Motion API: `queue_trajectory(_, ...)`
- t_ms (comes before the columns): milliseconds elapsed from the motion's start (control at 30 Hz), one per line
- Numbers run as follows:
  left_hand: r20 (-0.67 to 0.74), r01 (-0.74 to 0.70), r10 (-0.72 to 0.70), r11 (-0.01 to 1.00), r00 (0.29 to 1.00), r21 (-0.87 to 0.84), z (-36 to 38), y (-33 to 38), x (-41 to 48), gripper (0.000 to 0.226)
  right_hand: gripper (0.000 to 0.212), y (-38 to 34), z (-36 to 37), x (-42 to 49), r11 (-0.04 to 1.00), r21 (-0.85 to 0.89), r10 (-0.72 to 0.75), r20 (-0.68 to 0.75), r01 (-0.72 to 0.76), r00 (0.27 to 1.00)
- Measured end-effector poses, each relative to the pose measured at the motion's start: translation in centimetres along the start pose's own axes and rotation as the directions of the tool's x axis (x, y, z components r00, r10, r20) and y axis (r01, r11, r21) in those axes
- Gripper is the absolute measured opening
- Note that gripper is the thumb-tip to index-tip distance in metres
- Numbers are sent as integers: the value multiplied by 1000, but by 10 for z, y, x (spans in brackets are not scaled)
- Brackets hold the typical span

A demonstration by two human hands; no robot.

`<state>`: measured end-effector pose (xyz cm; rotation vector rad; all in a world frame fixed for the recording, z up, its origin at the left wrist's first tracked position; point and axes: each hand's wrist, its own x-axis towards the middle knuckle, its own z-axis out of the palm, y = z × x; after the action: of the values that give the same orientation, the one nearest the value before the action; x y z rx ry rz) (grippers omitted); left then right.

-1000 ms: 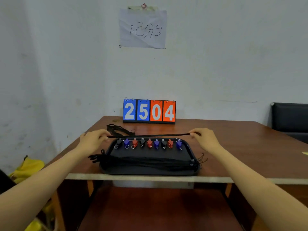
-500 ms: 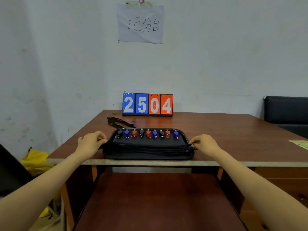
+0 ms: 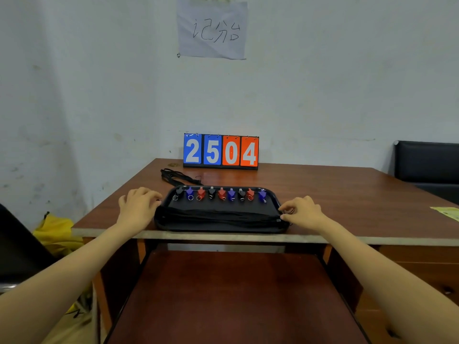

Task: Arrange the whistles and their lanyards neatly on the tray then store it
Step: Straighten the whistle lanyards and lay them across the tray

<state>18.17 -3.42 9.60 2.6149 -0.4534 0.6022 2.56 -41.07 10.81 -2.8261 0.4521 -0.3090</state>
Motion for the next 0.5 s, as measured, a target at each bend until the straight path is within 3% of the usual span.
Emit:
queue_trajectory(200, 125, -213, 212, 977, 969, -2, 1, 19, -6, 22, 21, -10, 1, -3, 999, -4, -33, -6, 33, 999)
queue_trajectory(367, 238, -189, 171, 981, 956, 55, 4, 22, -11, 14, 17, -17, 5, -5, 999, -36, 14, 6, -13, 1000)
queue_trajectory(500, 230, -167, 152, 985, 961, 46, 5, 19, -11, 13, 17, -21, 4, -4, 998, -55, 14, -41, -16, 999)
